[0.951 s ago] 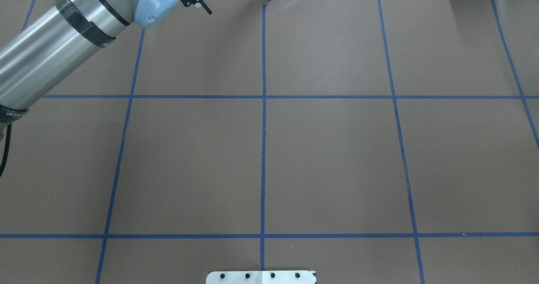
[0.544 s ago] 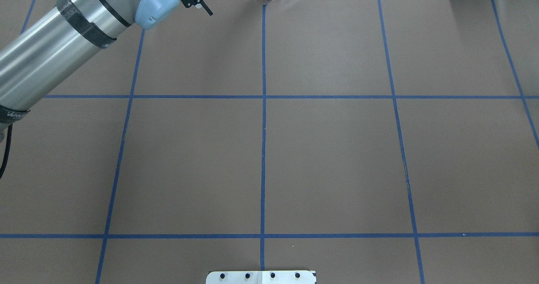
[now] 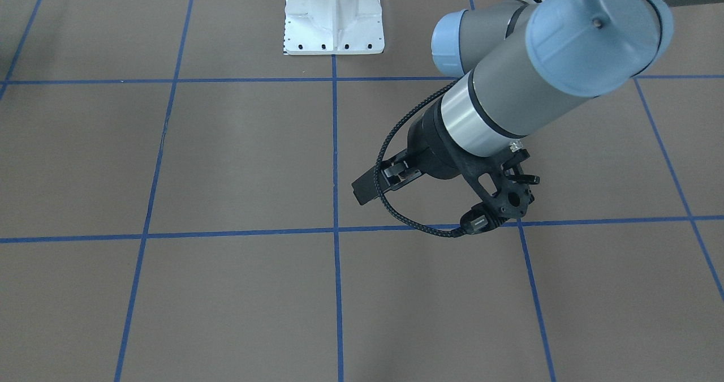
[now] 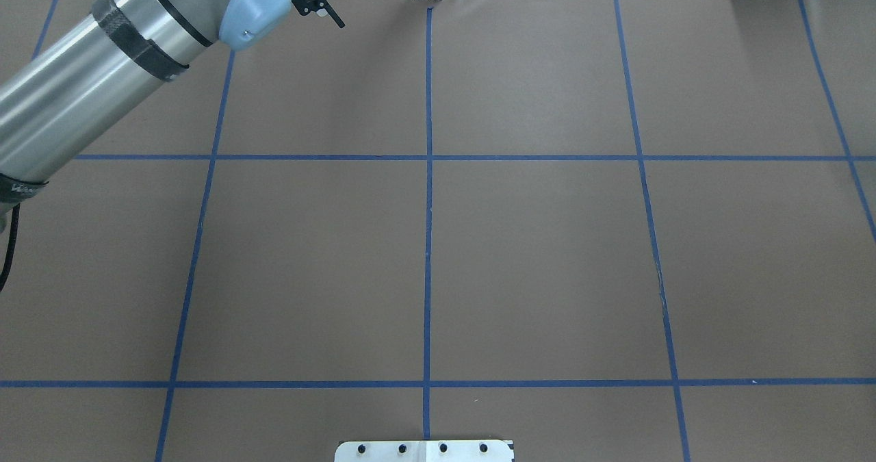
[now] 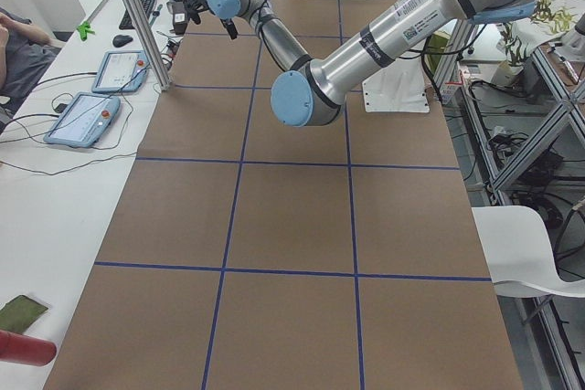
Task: Left arm hands cup to right arm to dump lemon
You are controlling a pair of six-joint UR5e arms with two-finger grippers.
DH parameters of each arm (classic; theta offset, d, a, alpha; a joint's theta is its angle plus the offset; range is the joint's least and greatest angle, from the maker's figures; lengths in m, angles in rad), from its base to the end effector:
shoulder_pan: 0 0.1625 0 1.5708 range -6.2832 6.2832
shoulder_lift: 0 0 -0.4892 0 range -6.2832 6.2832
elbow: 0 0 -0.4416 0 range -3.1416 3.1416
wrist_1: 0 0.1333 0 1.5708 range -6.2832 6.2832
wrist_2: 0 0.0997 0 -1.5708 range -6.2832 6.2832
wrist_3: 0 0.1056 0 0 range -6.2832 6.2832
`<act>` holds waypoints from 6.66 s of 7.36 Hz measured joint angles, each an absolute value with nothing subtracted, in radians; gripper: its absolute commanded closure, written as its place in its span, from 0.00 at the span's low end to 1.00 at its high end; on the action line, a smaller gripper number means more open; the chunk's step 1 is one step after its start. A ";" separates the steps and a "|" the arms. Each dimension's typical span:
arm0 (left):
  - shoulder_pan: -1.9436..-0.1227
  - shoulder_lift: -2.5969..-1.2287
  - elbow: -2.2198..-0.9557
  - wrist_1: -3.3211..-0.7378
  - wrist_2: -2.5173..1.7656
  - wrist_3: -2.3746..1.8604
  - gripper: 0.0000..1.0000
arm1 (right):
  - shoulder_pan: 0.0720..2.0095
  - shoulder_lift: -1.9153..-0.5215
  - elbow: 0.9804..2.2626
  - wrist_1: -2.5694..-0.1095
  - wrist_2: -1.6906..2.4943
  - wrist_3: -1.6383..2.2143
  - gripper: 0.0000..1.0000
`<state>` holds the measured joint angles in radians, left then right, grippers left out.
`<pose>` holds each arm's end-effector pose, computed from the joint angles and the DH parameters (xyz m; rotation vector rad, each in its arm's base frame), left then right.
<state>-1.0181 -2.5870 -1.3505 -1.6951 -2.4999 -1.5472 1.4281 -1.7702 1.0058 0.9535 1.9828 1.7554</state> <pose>0.3972 -0.7367 0.0635 -0.3233 1.1675 -0.4447 0.0477 -0.3081 0.8315 0.7908 -1.6343 0.8089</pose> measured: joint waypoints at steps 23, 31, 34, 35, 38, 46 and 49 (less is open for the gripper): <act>-0.999 -2.557 -1.383 -1.485 -2.330 -1.139 0.00 | 0.877 -1.325 1.822 -0.914 1.647 0.557 1.00; -0.899 -2.540 -1.370 -1.685 -2.463 -1.349 0.00 | 0.475 -1.197 1.942 -1.175 1.137 0.604 1.00; -0.876 -2.541 -1.330 -1.877 -2.466 -1.492 0.00 | 0.410 -1.173 1.932 -1.175 1.019 0.630 1.00; -0.874 -2.540 -1.328 -1.931 -2.479 -1.538 0.00 | 0.399 -1.172 1.931 -1.173 0.992 0.632 1.00; -0.860 -2.542 -1.336 -1.999 -2.534 -1.590 0.00 | 0.391 -1.172 1.930 -1.168 0.970 0.635 1.00; -0.788 -2.565 -1.325 -2.046 -2.527 -1.592 0.30 | 0.388 -1.172 1.930 -1.164 0.971 0.635 0.93; -0.787 -2.606 -1.279 -2.046 -2.524 -1.592 0.41 | 0.388 -1.172 1.931 -1.164 0.971 0.635 0.93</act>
<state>-0.7870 -2.6059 -1.2791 -2.0463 -2.5241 -1.5923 0.3881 -1.1720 1.9311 -1.1643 0.9710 0.6351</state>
